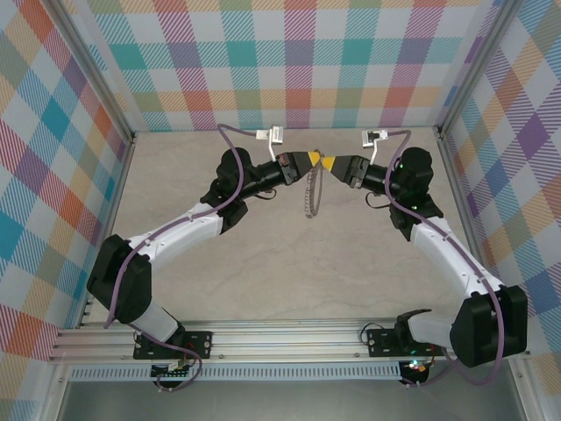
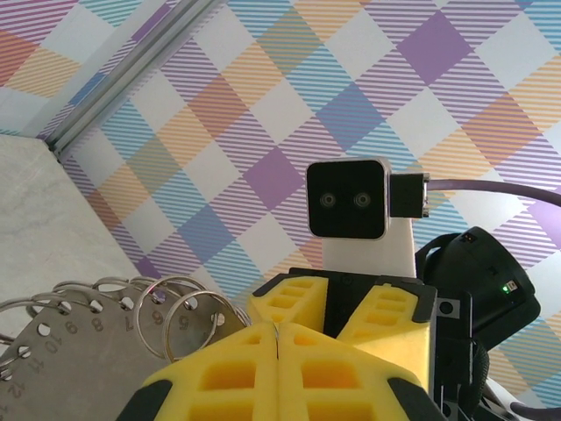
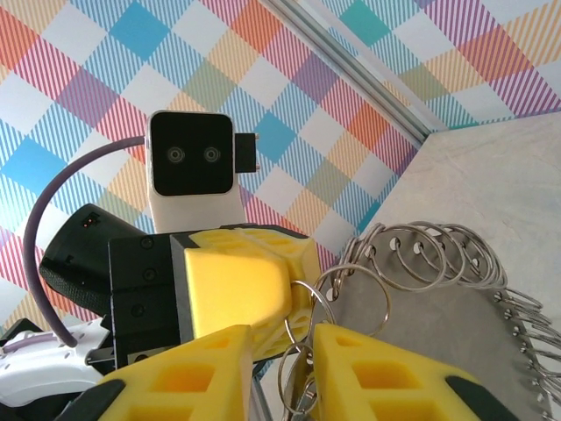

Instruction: Put the keys on the keyring

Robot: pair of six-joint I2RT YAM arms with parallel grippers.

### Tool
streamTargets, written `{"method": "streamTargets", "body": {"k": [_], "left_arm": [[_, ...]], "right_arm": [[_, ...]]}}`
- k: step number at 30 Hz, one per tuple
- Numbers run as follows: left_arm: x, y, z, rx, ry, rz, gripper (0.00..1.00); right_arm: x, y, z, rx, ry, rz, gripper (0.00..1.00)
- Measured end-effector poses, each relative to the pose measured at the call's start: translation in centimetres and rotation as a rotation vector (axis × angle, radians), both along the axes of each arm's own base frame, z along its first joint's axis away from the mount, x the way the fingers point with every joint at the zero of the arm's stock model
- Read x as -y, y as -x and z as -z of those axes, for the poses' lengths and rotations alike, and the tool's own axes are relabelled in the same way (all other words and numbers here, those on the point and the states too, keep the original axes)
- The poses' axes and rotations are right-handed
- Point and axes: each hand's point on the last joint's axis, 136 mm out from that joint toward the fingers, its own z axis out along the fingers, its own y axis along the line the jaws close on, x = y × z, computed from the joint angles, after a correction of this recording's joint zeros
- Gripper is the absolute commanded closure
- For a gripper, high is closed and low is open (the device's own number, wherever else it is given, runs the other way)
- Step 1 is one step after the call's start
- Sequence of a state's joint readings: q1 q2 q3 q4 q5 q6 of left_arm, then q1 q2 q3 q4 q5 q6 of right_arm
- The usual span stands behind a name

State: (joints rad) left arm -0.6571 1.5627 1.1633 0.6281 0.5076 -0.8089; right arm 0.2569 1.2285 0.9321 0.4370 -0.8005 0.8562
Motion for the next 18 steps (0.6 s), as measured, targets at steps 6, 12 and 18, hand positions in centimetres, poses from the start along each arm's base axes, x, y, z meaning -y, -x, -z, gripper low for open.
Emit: {"method": "streamTargets", "body": {"k": [6, 12, 18], "left_arm": [[0.0, 0.0, 0.0, 0.0, 0.0, 0.0, 1.0], [0.1, 0.1, 0.0, 0.001, 0.0, 0.008, 1.0], [0.0, 0.1, 0.0, 0.002, 0.0, 0.008, 1.0]], "right_arm": [[0.4, 0.2, -0.5, 0.016, 0.001, 0.01, 0.63], [2.3, 0.0, -1.9, 0.052, -0.007, 0.079, 0.63], [2.5, -0.4, -1.7, 0.044, -0.008, 0.095, 0.69]]}}
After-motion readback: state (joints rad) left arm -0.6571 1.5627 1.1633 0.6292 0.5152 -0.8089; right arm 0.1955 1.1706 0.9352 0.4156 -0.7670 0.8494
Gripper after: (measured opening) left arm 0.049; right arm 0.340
